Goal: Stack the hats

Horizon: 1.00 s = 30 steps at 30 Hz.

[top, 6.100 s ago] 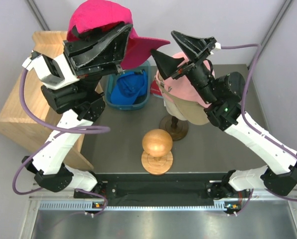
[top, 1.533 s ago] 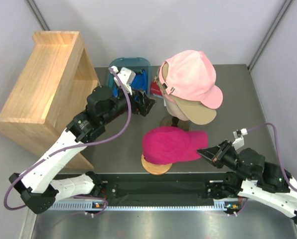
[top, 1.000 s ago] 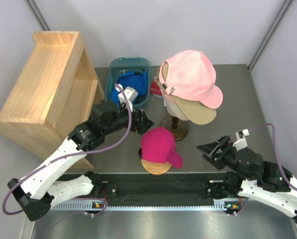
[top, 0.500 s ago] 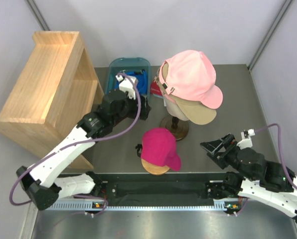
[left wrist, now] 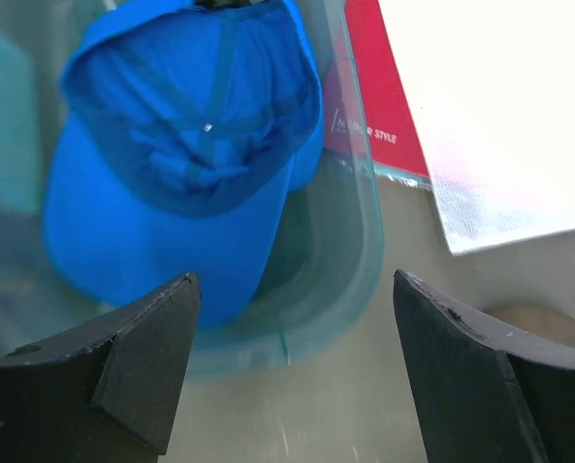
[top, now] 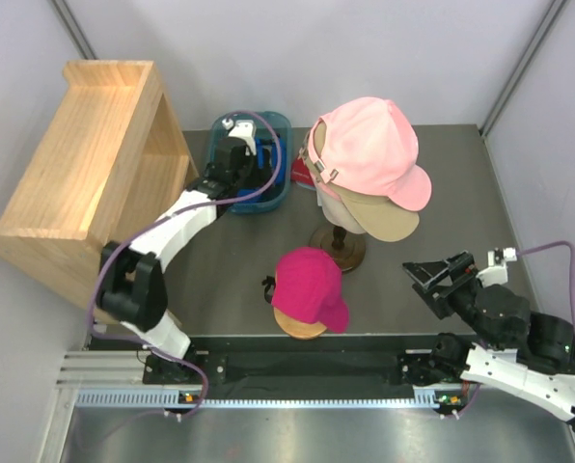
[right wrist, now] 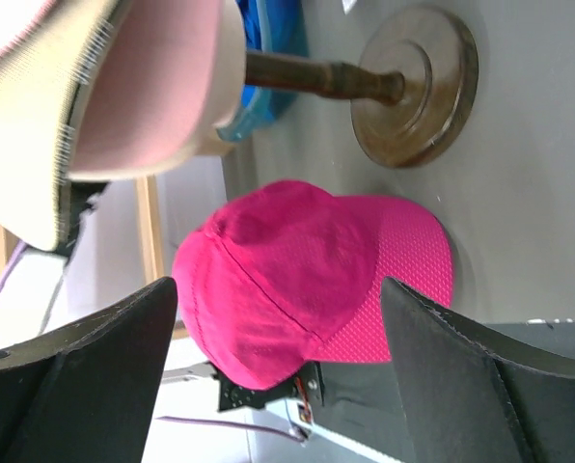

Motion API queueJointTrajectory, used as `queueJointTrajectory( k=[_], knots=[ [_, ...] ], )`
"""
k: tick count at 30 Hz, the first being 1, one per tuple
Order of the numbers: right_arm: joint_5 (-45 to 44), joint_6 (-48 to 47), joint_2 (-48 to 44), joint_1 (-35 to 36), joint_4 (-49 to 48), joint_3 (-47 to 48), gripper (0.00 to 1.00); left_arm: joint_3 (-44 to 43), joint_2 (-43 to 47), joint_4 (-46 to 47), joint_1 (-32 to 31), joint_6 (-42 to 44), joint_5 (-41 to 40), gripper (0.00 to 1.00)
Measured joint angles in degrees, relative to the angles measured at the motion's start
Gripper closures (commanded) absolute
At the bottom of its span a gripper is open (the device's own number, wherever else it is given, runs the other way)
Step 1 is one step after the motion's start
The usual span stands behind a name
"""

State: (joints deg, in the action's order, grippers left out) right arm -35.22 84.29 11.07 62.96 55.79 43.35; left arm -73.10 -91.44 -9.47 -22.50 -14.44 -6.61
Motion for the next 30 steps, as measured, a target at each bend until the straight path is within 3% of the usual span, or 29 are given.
queueJointTrajectory(
  k=[5, 15, 30],
  knots=[
    [-2.4, 0.6, 0.6, 0.0, 0.7, 2.4, 0.15, -5.8, -11.3, 3.3, 1.8, 2.0, 3.4, 0.17],
    [-4.9, 3.4, 1.6, 0.0, 4.2, 6.0, 0.15, -15.8, -24.6, 6.8, 3.4, 2.1, 9.3, 0.23],
    [-7.4, 6.0, 2.6, 0.0, 9.1, 9.3, 0.15, -17.3, -28.5, 9.4, 3.3, 1.3, 8.5, 0.3]
  ],
)
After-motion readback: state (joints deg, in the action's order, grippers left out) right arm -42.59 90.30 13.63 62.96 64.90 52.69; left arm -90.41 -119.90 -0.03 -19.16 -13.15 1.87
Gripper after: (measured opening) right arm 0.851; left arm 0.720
